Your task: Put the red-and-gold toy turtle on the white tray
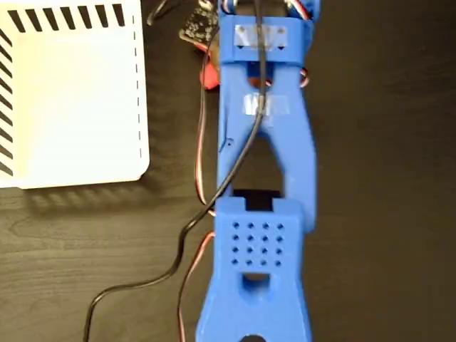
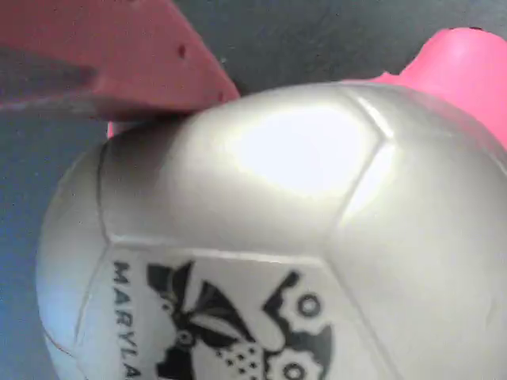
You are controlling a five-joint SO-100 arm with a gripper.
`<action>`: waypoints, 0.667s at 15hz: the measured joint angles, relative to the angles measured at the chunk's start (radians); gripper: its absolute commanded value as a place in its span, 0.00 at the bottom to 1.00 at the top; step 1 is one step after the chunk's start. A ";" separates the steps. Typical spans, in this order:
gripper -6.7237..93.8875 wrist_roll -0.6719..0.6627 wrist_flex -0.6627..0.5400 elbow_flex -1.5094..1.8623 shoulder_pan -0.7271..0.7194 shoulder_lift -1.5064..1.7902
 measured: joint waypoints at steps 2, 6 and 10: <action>0.07 -0.021 0.002 0.043 0.011 0.130; 0.07 -0.034 0.002 0.112 0.002 0.298; 0.07 -0.034 -0.028 0.210 -0.051 0.428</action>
